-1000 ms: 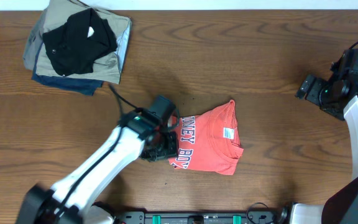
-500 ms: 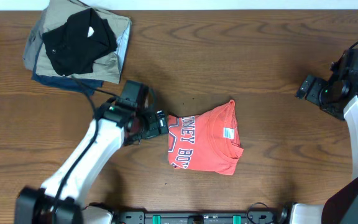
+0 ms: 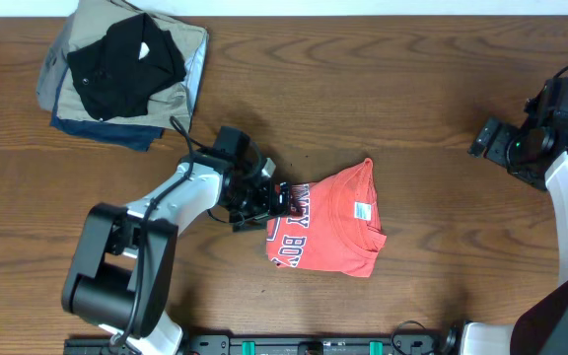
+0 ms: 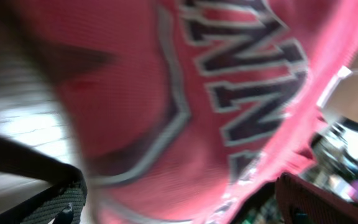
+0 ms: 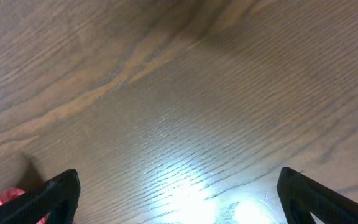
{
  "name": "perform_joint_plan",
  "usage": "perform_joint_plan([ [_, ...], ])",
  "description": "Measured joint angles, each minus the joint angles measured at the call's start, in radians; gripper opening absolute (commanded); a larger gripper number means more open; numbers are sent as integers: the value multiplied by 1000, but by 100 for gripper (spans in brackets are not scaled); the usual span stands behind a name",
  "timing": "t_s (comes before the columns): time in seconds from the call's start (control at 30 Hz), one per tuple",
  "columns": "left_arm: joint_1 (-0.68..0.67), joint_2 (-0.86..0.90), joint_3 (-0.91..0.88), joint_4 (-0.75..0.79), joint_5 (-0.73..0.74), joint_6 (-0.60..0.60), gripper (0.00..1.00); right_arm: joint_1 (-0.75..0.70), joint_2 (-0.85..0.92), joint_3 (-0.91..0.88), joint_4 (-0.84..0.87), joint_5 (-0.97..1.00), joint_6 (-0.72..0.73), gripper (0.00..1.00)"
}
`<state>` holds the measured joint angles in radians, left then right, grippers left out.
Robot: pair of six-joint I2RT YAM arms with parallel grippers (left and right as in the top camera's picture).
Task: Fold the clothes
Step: 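Lift the red shirt and carry it toward the clothes stack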
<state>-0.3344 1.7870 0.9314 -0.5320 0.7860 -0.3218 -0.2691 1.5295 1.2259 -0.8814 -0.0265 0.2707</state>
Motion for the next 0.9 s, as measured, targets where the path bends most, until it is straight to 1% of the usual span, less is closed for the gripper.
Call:
perform_joint_plan([
  [0.03, -1, 6, 0, 1, 22, 4, 93, 0, 0, 0, 0, 0, 0, 99],
  [0.1, -9, 22, 0, 4, 53, 9, 80, 0, 0, 0, 0, 0, 0, 99],
  [0.13, -14, 28, 0, 6, 61, 5, 76, 0, 0, 0, 0, 0, 0, 99],
  [0.17, -20, 36, -1, 11, 63, 5, 73, 0, 0, 0, 0, 0, 0, 99],
  [0.23, -32, 46, -2, 25, 69, -4, 72, 0, 0, 0, 0, 0, 0, 99],
  [0.27, -37, 47, -2, 32, 71, -11, 66, 0, 0, 0, 0, 0, 0, 99],
  [0.33, -46, 49, -2, 48, 69, -45, 33, 0, 0, 0, 0, 0, 0, 99],
  [0.4, -48, 51, -4, 64, 60, -64, 9, 0, 0, 0, 0, 0, 0, 99],
  [0.43, -48, 52, -4, 68, 54, -80, 6, 0, 0, 0, 0, 0, 0, 99],
  [0.6, -50, 52, -4, 69, 13, -140, 6, 0, 0, 0, 0, 0, 0, 99],
  [0.77, -53, 45, 0, 63, -26, -165, 6, 0, 0, 0, 0, 0, 0, 99],
  [0.9, -53, 26, 37, -12, -120, -171, 6, 0, 0, 0, 0, 0, 0, 99],
])
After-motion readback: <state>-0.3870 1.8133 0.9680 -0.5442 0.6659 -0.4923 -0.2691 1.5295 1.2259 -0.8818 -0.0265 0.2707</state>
